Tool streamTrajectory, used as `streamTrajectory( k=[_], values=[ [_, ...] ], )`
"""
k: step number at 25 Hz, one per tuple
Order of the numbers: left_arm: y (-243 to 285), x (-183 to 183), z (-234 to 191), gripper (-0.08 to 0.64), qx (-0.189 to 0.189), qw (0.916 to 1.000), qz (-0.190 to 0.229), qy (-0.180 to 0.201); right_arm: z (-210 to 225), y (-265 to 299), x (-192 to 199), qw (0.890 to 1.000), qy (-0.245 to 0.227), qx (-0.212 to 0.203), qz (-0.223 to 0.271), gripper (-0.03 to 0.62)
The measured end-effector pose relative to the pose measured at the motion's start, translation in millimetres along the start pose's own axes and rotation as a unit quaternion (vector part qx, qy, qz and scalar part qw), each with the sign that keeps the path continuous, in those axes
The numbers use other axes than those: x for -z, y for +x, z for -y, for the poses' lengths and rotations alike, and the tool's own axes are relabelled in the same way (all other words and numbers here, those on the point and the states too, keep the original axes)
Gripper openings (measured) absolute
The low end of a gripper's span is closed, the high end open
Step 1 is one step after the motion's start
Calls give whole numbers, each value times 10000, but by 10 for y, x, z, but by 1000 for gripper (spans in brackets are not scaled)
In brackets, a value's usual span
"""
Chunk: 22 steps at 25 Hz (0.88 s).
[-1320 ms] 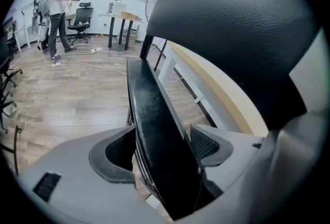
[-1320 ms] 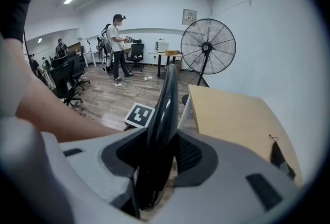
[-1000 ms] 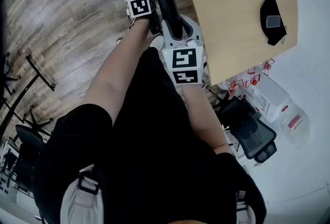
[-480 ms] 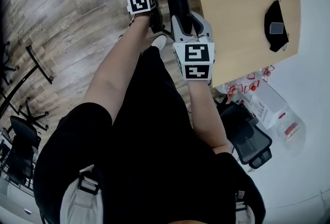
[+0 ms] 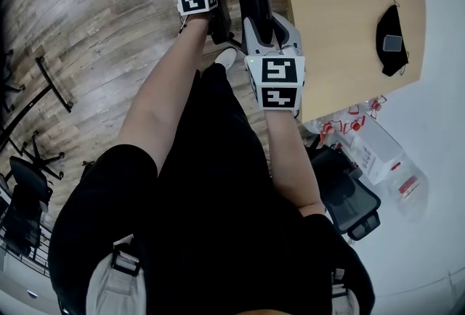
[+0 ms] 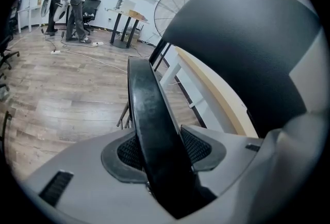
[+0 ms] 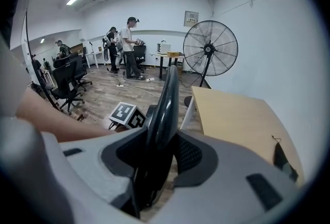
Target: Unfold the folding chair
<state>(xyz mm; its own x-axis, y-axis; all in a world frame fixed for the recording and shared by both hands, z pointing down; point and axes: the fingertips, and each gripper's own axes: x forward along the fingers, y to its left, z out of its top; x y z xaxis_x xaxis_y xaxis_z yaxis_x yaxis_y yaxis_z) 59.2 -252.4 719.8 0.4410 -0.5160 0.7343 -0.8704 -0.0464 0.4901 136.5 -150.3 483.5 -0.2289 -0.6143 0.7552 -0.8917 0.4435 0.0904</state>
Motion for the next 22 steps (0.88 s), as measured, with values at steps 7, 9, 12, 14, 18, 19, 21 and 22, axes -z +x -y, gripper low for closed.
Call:
streamTrajectory(
  k=[7, 9, 12, 14, 18, 19, 21, 22],
  values=[
    [-40, 22, -154, 206, 100, 9999, -7, 42, -59, 17, -18, 10000, -10, 29, -14, 152],
    [-48, 23, -171, 206, 140, 9999, -12, 50, -30, 26, 0, 10000, -3, 57, -23, 152],
    [-64, 36, -222, 206, 217, 9998, -3, 35, 50, 37, 43, 9999, 30, 114, -57, 152],
    [-97, 62, -317, 206, 226, 9997, -9, -48, 101, 45, 68, 9998, 77, 149, -94, 152],
    [-171, 117, -525, 207, 373, 9991, 42, -197, 189, 72, 121, 9996, 161, 168, -137, 153],
    [-185, 129, -573, 207, 425, 9988, 72, -225, 202, 83, 132, 9996, 170, 158, -149, 153],
    [-206, 155, -683, 207, 496, 9983, 106, -295, 231, 109, 156, 9996, 197, 146, -172, 155],
    [-214, 168, -742, 209, 522, 9980, 105, -334, 252, 123, 170, 9995, 217, 156, -186, 155]
  ],
)
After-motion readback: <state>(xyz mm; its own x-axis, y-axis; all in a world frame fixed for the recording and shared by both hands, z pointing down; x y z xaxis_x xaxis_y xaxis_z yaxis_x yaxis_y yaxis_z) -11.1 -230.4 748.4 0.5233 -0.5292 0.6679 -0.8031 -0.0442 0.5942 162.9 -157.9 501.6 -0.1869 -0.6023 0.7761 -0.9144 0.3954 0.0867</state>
